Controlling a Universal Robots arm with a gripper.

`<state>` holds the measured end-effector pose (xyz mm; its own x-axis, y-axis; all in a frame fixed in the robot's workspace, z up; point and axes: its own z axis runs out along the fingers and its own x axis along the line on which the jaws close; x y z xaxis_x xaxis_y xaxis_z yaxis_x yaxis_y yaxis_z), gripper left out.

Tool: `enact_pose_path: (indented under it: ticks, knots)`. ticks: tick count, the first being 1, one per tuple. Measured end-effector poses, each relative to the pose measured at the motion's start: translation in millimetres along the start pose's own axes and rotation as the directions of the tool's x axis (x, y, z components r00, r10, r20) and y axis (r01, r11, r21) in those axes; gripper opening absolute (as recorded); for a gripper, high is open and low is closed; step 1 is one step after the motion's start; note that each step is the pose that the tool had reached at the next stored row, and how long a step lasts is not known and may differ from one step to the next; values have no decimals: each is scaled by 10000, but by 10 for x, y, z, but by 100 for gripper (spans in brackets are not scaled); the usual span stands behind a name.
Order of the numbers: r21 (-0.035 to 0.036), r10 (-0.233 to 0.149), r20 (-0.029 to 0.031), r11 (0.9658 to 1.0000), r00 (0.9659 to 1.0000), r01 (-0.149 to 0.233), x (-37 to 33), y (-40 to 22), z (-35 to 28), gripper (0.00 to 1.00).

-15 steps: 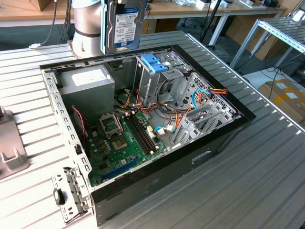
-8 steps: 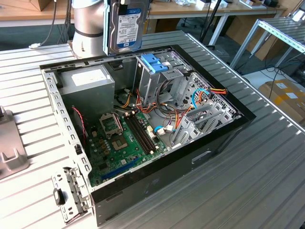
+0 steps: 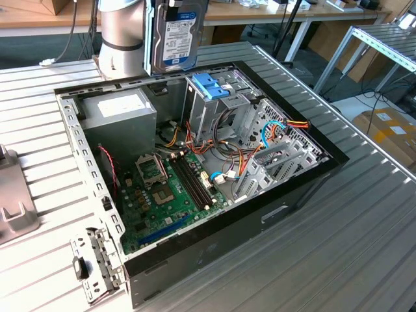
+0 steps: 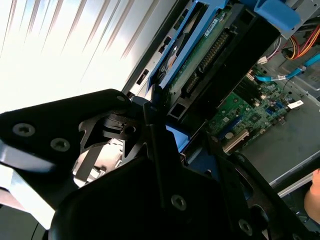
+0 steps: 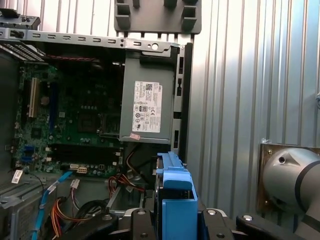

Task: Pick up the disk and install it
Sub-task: 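Pick up the disk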

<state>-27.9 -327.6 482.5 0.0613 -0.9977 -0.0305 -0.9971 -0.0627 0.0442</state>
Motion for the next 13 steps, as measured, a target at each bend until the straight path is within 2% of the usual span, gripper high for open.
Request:
enact_pose_path:
  ticks: [13]
  knots:
    - [0, 0, 7, 10000, 10000, 0, 42, -73, -5, 37]
